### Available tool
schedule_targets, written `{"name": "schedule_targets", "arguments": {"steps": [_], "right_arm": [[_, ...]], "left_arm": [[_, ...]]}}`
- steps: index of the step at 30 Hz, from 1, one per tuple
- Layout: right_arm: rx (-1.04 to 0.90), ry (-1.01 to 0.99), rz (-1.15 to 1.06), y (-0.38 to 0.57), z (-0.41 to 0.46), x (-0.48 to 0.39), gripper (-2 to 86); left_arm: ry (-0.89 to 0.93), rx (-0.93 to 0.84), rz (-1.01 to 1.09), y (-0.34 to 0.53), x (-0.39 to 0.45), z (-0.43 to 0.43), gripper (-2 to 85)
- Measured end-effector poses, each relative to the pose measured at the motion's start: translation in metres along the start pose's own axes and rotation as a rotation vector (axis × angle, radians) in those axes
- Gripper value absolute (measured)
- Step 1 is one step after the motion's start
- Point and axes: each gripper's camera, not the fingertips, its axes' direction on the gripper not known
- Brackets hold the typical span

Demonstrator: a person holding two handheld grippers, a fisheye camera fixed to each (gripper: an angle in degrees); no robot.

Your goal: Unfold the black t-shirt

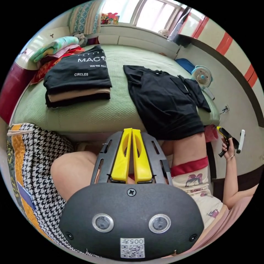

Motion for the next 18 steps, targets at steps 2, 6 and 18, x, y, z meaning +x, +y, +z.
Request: {"name": "schedule_targets", "arguments": {"steps": [2, 6, 18], "right_arm": [[0.004, -0.045, 0.007, -0.012, 0.003, -0.004, 0.4], [-0.046, -0.232, -0.111, -0.037, 0.021, -0.047, 3.3], [-0.351, -0.233, -0.406, -0.076, 0.112, -0.193, 6.7]], "left_arm": [[0.042, 0.017, 0.019, -0.018, 0.006, 0.006, 1.7], [0.179, 0.015, 0.104, -0.046, 0.032, 0.030, 4.4], [0.138, -0.137, 0.233, -0.123, 0.112, 0.121, 4.4]]}}
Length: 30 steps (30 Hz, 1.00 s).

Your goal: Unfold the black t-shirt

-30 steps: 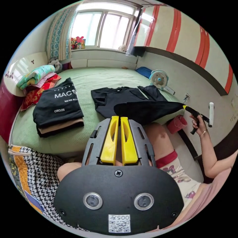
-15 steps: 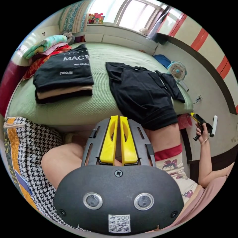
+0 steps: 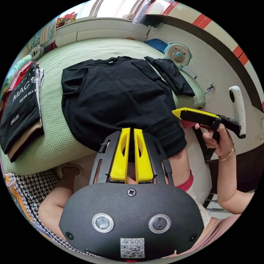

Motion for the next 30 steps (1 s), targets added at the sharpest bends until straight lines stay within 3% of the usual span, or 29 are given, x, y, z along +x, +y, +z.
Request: {"name": "schedule_targets", "arguments": {"steps": [5, 11, 16, 27, 30], "right_arm": [[-0.118, -0.048, -0.043, -0.022, 0.024, -0.017, 3.4], [-0.050, 0.044, -0.085, -0.015, 0.016, -0.043, -1.4], [-0.069, 0.014, -0.115, -0.011, 0.006, -0.059, -1.6], [-0.363, -0.051, -0.260, -0.034, 0.025, -0.102, -1.0], [-0.271, -0.108, -0.231, -0.060, 0.012, -0.113, 0.1]], "left_arm": [[-0.001, -0.027, -0.008, -0.010, -0.010, 0.014, 4.1], [-0.027, -0.027, -0.034, -0.016, -0.031, 0.019, 3.5], [-0.026, -0.022, -0.027, -0.029, -0.040, 0.024, 3.0], [-0.091, 0.003, -0.030, -0.061, -0.078, 0.035, 4.5], [-0.150, 0.036, -0.051, -0.074, -0.106, 0.032, 5.1]]}}
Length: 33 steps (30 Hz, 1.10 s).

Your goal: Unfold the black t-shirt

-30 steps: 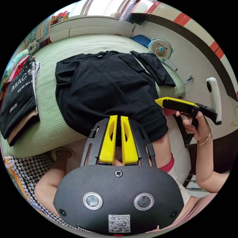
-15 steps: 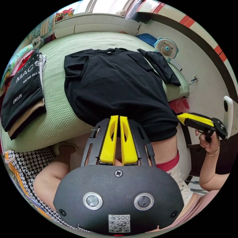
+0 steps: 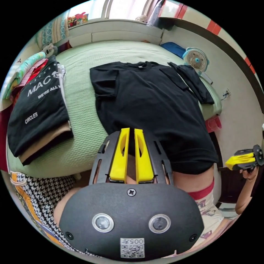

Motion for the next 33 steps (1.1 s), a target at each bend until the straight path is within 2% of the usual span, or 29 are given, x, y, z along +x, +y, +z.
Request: {"name": "schedule_targets", "arguments": {"steps": [6, 9, 11, 13, 15, 18, 24, 28, 33], "right_arm": [[0.373, 0.095, 0.048, -0.107, -0.019, -0.023, 5.8], [0.468, 0.136, 0.009, -0.178, -0.003, -0.045, 7.7], [0.492, 0.188, -0.005, -0.223, 0.013, -0.057, 8.5], [0.488, 0.207, -0.006, -0.268, 0.031, -0.064, 9.3], [0.450, 0.227, 0.023, -0.326, 0.059, -0.065, 10.5], [0.375, 0.276, 0.090, -0.389, 0.093, -0.060, 10.6], [0.164, 0.379, 0.270, -0.463, 0.144, -0.038, 7.7], [0.201, 0.369, 0.249, -0.484, 0.130, -0.053, 0.5], [0.240, 0.256, 0.170, -0.537, 0.090, -0.108, -0.7]], "left_arm": [[-0.116, 0.066, -0.035, -0.035, -0.051, 0.008, 6.7], [-0.158, 0.106, -0.042, -0.039, -0.070, 0.017, 7.6], [-0.101, 0.117, -0.115, -0.035, -0.088, 0.024, 8.2], [0.000, 0.133, -0.129, -0.040, -0.096, 0.021, 8.4], [-0.036, 0.175, -0.086, -0.049, -0.097, 0.018, 9.2], [-0.104, 0.138, -0.032, -0.066, -0.094, 0.019, 9.2], [-0.048, 0.158, -0.009, -0.076, -0.102, 0.018, 9.0], [-0.068, 0.147, -0.017, -0.080, -0.110, 0.022, 8.7], [-0.020, 0.134, -0.033, -0.082, -0.118, 0.029, 8.6]]}}
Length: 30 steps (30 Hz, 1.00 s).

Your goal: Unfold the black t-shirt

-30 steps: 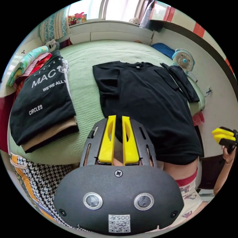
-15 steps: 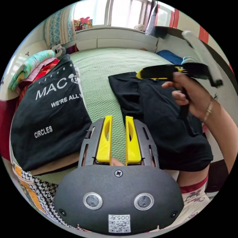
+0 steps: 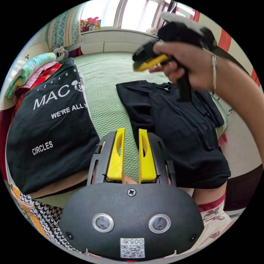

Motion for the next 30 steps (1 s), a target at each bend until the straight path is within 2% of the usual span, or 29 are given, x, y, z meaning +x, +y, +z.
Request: {"name": "schedule_targets", "arguments": {"steps": [3, 6, 8, 14, 22, 26, 30], "right_arm": [[0.010, -0.129, 0.004, -0.032, -0.022, -0.031, 0.0], [0.064, -0.092, -0.090, -0.051, -0.033, -0.047, 4.1], [0.025, -0.073, -0.122, -0.056, -0.019, -0.040, 7.2], [-0.079, -0.030, 0.065, -0.050, 0.054, 0.030, 10.6], [-0.137, -0.002, 0.116, -0.077, 0.090, 0.030, 5.7], [-0.192, 0.164, 0.026, -0.106, 0.091, -0.001, 0.6], [-0.314, 0.278, 0.072, -0.139, 0.090, -0.026, -0.6]], "left_arm": [[-0.022, -0.010, 0.007, 0.000, -0.001, 0.004, 8.6], [-0.024, -0.018, 0.016, 0.000, -0.003, 0.007, 8.6], [-0.026, -0.020, 0.022, -0.002, -0.005, 0.008, 8.7], [0.004, 0.004, 0.035, -0.013, -0.010, 0.006, 8.7], [0.016, -0.020, 0.051, -0.025, -0.013, 0.016, 8.7], [0.035, -0.021, 0.036, -0.031, -0.017, 0.020, 8.8], [0.021, -0.041, 0.038, -0.034, -0.016, 0.025, 8.7]]}}
